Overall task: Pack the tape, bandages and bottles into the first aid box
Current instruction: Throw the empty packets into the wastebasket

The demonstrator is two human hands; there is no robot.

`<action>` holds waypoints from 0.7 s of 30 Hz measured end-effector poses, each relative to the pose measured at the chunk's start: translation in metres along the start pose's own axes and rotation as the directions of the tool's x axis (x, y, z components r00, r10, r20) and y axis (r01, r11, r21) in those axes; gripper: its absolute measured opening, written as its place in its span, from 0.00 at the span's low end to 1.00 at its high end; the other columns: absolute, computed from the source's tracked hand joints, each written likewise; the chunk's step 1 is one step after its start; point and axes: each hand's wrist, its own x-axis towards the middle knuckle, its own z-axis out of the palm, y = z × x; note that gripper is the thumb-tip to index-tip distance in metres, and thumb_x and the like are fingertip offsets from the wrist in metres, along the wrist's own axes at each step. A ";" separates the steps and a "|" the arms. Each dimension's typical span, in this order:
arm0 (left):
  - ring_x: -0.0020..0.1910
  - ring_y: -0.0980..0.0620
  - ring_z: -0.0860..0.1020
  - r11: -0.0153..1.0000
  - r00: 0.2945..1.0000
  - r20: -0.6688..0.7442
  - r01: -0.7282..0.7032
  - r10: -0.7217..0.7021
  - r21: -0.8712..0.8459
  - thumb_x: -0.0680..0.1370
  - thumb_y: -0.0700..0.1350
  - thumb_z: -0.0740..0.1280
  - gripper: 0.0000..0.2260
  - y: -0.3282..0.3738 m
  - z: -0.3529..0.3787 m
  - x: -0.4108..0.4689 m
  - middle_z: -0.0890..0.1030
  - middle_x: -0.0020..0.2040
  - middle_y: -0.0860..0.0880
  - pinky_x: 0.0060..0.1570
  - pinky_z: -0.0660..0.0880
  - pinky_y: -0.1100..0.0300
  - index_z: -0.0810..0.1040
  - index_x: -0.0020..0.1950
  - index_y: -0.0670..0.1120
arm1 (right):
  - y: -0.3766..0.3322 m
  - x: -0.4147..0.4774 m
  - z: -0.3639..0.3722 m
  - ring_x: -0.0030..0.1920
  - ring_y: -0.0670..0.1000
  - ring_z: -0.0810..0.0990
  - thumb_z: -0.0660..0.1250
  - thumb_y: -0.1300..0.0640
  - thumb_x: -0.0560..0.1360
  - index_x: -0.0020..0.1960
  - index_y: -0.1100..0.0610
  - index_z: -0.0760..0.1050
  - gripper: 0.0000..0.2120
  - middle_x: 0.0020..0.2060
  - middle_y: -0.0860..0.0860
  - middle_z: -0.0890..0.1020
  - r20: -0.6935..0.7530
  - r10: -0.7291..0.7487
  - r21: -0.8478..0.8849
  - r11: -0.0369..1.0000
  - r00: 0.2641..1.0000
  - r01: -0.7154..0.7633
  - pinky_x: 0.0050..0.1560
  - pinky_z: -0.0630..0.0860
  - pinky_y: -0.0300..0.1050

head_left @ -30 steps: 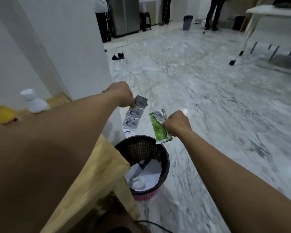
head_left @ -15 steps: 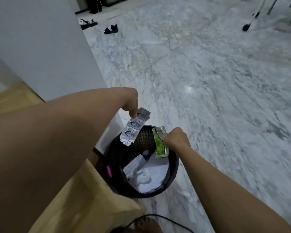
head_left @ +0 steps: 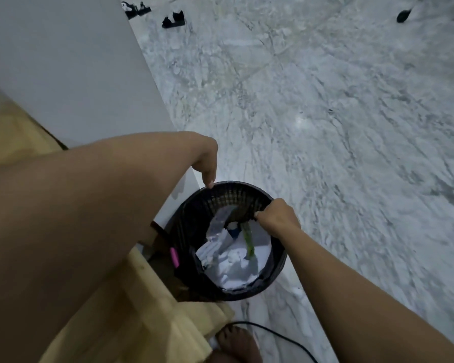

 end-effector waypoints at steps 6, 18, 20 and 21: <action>0.63 0.46 0.77 0.999 0.995 -0.088 0.037 -0.039 -0.030 0.75 0.53 0.74 0.18 -0.011 -0.012 -0.044 0.78 0.67 0.47 0.62 0.75 0.55 0.83 0.63 0.47 | -0.030 -0.033 -0.039 0.31 0.55 0.73 0.64 0.59 0.76 0.35 0.58 0.65 0.13 0.33 0.55 0.73 0.013 -0.114 -0.107 0.988 0.993 0.114 0.30 0.67 0.42; 0.63 0.45 0.76 0.998 0.778 -0.627 0.010 -0.043 -0.057 0.81 0.54 0.63 0.19 -0.046 0.010 -0.252 0.77 0.65 0.46 0.58 0.75 0.52 0.76 0.70 0.48 | -0.139 -0.208 -0.138 0.67 0.59 0.74 0.59 0.46 0.83 0.76 0.61 0.64 0.27 0.70 0.58 0.73 0.036 -0.573 -0.390 0.746 0.819 0.539 0.61 0.73 0.51; 0.64 0.45 0.75 0.995 0.717 -0.693 0.011 -0.076 -0.097 0.81 0.54 0.62 0.20 -0.054 0.016 -0.292 0.76 0.67 0.47 0.58 0.74 0.52 0.74 0.71 0.50 | -0.149 -0.243 -0.147 0.66 0.59 0.75 0.60 0.47 0.82 0.76 0.60 0.64 0.27 0.70 0.58 0.74 0.026 -0.634 -0.425 0.693 0.773 0.583 0.60 0.73 0.50; 0.64 0.46 0.76 0.993 0.684 -0.724 0.013 -0.092 -0.114 0.81 0.53 0.62 0.19 -0.058 0.020 -0.311 0.77 0.66 0.47 0.58 0.74 0.52 0.74 0.71 0.51 | -0.154 -0.259 -0.150 0.66 0.59 0.75 0.60 0.47 0.82 0.75 0.60 0.65 0.26 0.69 0.58 0.74 0.025 -0.661 -0.439 0.667 0.750 0.602 0.59 0.73 0.50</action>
